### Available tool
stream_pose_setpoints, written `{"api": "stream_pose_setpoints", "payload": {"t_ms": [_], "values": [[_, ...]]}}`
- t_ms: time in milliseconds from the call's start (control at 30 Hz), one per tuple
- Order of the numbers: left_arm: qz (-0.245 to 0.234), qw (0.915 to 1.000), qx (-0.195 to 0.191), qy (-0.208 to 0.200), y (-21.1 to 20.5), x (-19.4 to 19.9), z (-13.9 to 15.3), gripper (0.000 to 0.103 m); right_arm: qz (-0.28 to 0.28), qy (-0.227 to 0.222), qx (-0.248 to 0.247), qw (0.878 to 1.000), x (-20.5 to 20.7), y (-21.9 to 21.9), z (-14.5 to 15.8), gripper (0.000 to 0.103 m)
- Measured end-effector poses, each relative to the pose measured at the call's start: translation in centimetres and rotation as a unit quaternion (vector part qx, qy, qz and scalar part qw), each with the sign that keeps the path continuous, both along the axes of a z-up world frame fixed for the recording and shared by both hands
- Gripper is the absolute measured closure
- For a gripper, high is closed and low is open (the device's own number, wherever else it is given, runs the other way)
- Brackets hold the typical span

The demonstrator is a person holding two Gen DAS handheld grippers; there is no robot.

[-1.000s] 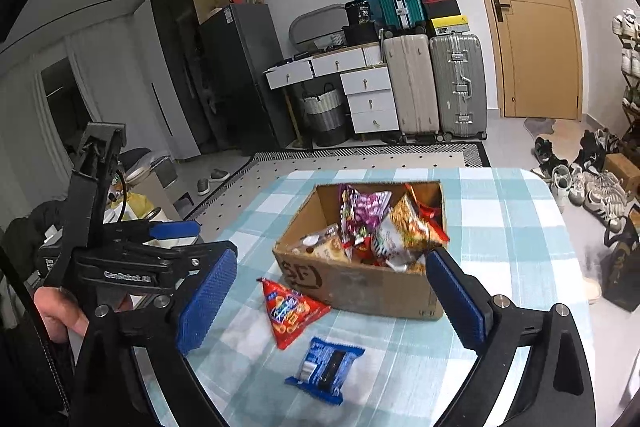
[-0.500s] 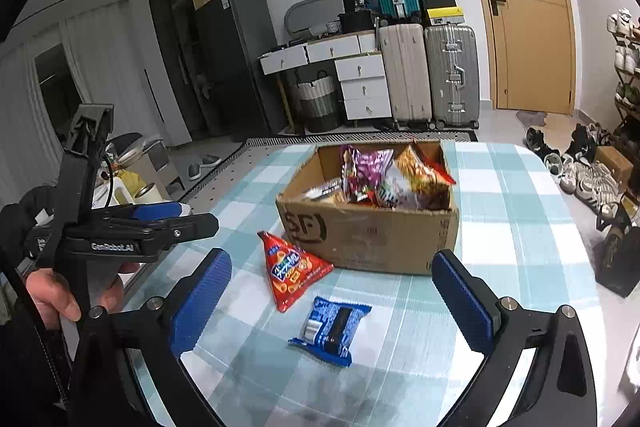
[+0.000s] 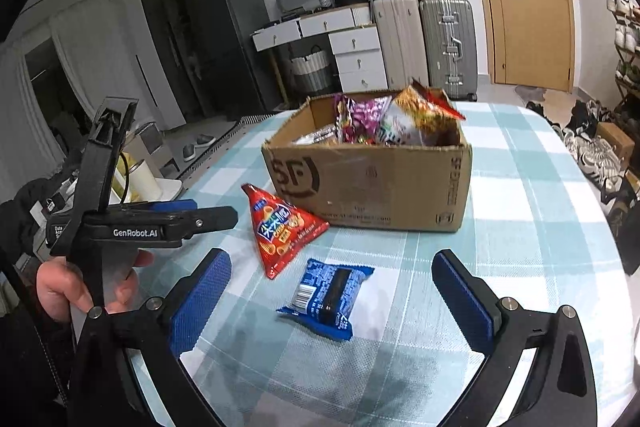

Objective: Organize snacks
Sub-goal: 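Lower the left gripper onto the red chip bag and close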

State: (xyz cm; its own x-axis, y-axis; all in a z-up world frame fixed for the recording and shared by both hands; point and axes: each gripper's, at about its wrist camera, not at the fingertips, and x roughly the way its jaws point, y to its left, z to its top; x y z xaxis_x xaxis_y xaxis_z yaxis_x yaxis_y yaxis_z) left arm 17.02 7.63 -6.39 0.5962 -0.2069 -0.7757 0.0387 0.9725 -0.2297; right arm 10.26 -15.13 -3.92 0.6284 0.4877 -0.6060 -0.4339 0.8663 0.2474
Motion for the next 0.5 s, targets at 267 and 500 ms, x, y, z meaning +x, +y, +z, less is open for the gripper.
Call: {"api": "stream_pose_setpoints", "payload": {"t_ms": [267,500], "values": [[-0.004,0.9998,-0.017,-0.012,-0.4,2.8,-1.8,0.001,-0.007,0.021,0.013,1.000,0.9,-0.5,-1.8,0.001],[-0.016,0.9998,-0.012,-0.004,-1.1,4.9,-3.7,0.002,-0.012,0.030,0.020,0.999,1.6,-1.2,-2.5,0.001]]}}
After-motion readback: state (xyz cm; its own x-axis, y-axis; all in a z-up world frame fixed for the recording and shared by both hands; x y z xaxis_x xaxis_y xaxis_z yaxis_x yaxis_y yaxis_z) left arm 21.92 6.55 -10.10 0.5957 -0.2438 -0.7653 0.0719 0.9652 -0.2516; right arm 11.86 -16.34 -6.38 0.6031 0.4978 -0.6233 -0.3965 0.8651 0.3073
